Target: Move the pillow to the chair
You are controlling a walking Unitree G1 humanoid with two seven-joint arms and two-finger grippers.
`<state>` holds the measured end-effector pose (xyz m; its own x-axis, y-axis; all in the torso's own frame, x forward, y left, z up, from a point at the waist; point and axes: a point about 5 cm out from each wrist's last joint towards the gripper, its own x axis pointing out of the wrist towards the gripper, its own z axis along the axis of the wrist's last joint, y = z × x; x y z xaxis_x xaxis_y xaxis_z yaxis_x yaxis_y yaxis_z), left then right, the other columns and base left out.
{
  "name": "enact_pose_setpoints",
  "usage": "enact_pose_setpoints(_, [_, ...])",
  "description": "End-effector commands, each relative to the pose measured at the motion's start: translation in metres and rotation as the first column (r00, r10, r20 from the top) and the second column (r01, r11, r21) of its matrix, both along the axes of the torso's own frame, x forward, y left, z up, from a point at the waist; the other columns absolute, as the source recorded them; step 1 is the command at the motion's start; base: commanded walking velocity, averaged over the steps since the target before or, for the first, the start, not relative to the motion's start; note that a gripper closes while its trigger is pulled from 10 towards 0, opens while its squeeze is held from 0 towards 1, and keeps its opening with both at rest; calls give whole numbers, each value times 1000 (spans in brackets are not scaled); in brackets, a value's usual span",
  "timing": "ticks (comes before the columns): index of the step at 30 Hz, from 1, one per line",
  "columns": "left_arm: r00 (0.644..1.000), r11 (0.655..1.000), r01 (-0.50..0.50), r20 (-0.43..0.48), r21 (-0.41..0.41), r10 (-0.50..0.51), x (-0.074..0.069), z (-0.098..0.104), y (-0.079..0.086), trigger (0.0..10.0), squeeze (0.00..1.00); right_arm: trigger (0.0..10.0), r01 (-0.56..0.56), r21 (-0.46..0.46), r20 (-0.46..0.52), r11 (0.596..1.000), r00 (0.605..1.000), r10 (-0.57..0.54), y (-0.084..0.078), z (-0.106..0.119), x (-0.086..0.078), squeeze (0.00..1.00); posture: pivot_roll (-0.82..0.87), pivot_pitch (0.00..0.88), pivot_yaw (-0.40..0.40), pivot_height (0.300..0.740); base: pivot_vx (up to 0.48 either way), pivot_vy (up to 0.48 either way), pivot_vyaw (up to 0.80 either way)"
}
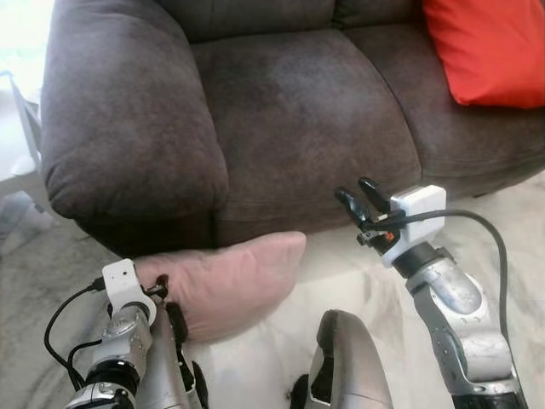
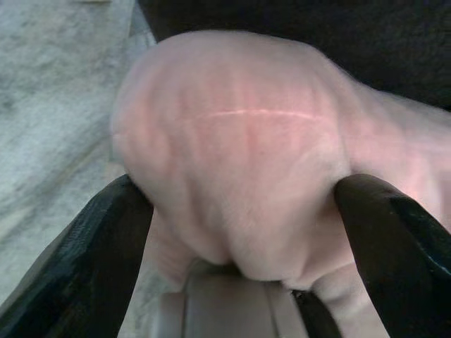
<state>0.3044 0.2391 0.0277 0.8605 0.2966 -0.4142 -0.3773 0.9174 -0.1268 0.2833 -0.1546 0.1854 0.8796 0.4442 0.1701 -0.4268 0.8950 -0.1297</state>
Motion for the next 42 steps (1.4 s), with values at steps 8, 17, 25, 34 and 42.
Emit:
enact_pose_setpoints(8, [1000, 1000, -6, -21, 5, 6, -7, -9, 3, 10000, 0, 10000, -12, -29, -1, 1000, 1000, 12, -8, 8, -11, 0, -153, 290, -210, 522, 0, 0, 0])
enact_pose_setpoints(17, [1000, 999, -18, -5, 35, 18, -10, -10, 7, 10000, 0, 10000, -36, -39, 4, 999, 999, 37, -8, 16, -12, 0, -169, 297, -233, 522, 0, 0, 0])
enact_pose_setpoints(25, [1000, 999, -19, -21, 47, 20, -12, -13, 8, 0, 0, 10000, -55, -38, 1, 998, 998, 55, -4, 18, -13, 0, -164, 302, -235, 522, 0, 0, 0])
enact_pose_setpoints(34, [1000, 998, -22, -19, 50, 23, -12, -13, 9, 0, 0, 10000, -57, -43, 0, 997, 998, 57, -4, 18, -14, 0, -165, 303, -234, 522, 0, 0, 0])
enact_pose_setpoints(42, [999, 998, -27, -20, 52, 28, -14, -14, 10, 0, 0, 10000, -57, -43, -8, 997, 998, 56, -3, 18, -16, 0, -168, 314, -227, 522, 0, 0, 0])
